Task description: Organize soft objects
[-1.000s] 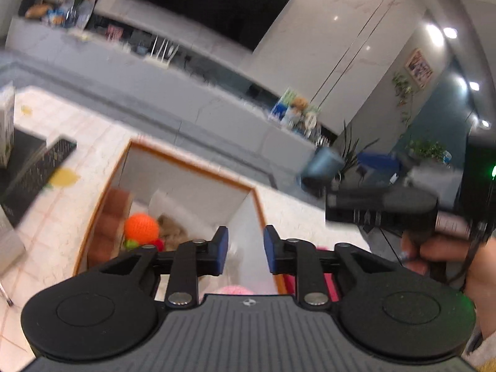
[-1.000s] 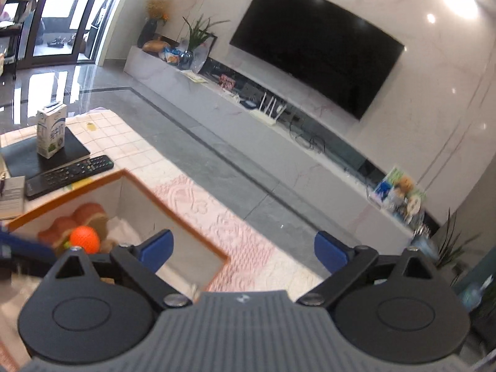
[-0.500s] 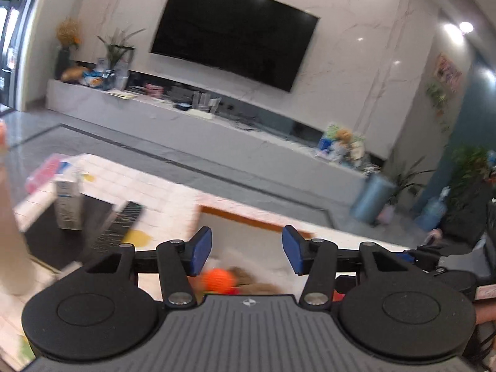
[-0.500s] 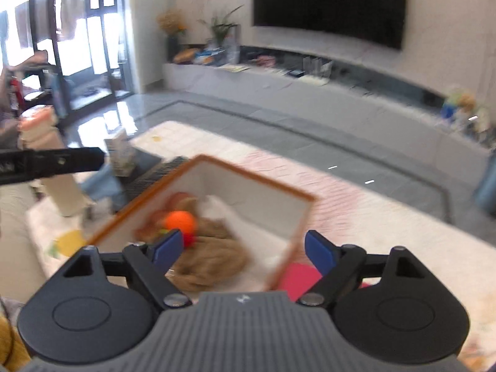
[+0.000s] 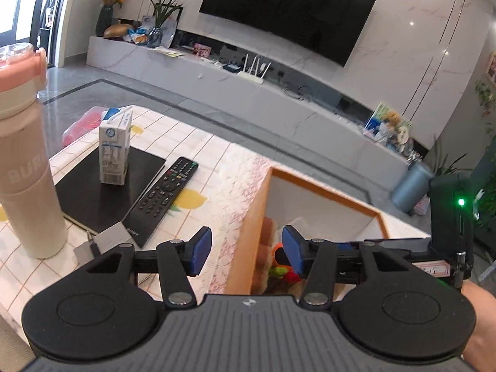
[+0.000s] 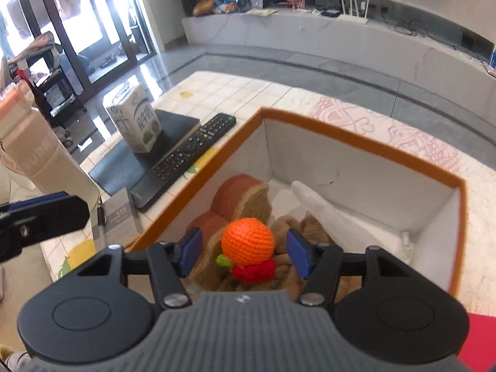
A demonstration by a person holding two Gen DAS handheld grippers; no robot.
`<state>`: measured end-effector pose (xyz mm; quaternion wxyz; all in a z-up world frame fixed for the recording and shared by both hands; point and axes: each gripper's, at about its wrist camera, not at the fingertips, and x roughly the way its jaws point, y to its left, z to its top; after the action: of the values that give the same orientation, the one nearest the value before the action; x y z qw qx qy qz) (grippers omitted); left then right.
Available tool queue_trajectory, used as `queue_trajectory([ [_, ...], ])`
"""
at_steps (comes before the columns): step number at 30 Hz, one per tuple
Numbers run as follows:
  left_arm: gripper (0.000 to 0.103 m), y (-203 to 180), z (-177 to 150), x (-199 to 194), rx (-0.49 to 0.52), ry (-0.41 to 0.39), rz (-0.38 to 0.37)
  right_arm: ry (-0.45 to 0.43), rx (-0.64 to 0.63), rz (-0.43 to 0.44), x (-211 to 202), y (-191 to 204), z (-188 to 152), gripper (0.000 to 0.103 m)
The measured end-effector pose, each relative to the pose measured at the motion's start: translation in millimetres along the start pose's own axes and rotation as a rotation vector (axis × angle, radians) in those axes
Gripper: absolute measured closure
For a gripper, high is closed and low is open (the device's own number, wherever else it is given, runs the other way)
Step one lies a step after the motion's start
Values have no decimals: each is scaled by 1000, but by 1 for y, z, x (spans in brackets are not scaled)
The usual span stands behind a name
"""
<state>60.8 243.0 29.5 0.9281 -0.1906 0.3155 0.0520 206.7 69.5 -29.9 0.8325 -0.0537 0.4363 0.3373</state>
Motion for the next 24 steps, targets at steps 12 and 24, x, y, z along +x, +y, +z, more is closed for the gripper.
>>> queue_trajectory([
  [12, 44, -14, -9, 7, 80, 38, 11, 9, -96, -45, -16, -12, -9, 64],
  [24, 44, -20, -12, 8, 62, 69, -17, 140, -381, -372, -36, -19, -37, 64],
])
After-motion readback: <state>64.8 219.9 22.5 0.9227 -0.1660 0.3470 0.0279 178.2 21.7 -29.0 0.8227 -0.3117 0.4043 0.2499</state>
